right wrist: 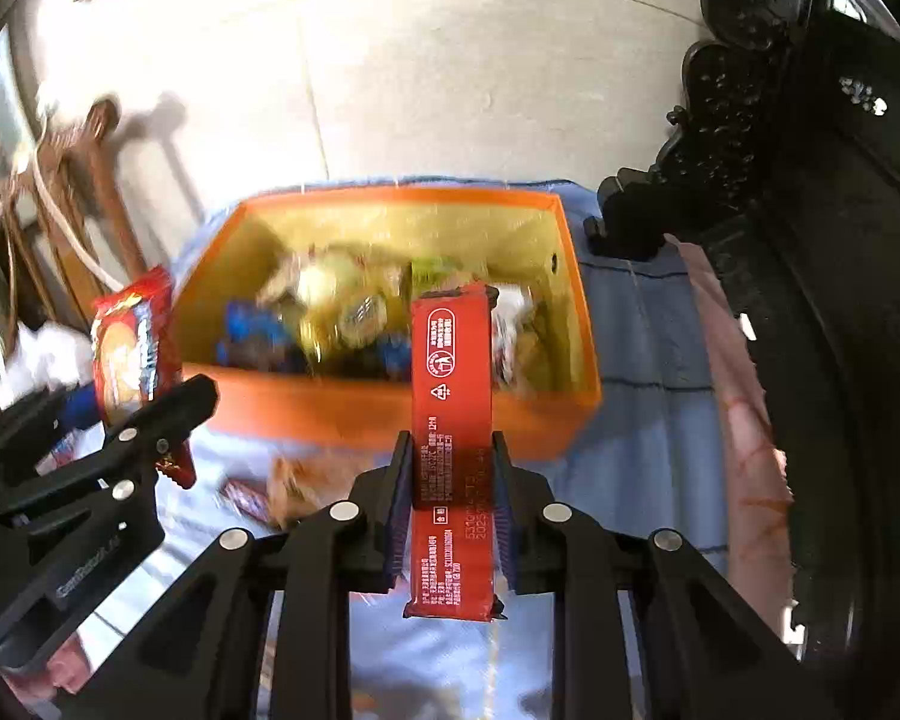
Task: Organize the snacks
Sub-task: 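Carry both packs over the orange box and open both tools to drop them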
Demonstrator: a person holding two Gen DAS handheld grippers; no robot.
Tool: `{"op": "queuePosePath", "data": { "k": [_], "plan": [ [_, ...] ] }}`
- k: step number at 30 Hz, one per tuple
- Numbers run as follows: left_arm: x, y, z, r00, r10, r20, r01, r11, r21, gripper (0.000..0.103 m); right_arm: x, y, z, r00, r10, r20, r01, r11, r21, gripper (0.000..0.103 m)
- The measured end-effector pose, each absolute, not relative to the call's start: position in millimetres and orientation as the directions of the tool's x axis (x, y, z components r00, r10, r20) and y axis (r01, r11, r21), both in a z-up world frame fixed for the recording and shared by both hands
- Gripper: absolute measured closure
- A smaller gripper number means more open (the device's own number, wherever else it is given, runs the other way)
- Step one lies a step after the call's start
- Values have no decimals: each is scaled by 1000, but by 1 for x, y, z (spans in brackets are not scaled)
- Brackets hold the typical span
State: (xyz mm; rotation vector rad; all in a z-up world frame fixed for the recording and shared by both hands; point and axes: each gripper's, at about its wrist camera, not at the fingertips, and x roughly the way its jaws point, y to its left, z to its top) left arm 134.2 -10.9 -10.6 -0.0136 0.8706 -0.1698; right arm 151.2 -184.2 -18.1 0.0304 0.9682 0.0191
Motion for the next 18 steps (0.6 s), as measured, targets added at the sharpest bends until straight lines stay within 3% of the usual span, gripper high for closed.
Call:
{"op": "queuePosePath", "data": {
  "k": [5, 17, 18],
  "plan": [
    [178, 4, 0, 629, -112, -769, 80, 994, -79, 59, 187, -185, -9, 568, 42, -822, 35, 997, 75, 79],
    [228, -12, -4, 629, -133, -766, 132, 989, -63, 58, 241, -174, -10, 561, 10, -828, 48, 998, 44, 77],
    [231, -11, -9, 631, -139, -764, 134, 989, -69, 47, 243, -173, -12, 553, 2, -833, 42, 999, 30, 69]
  ]
}}
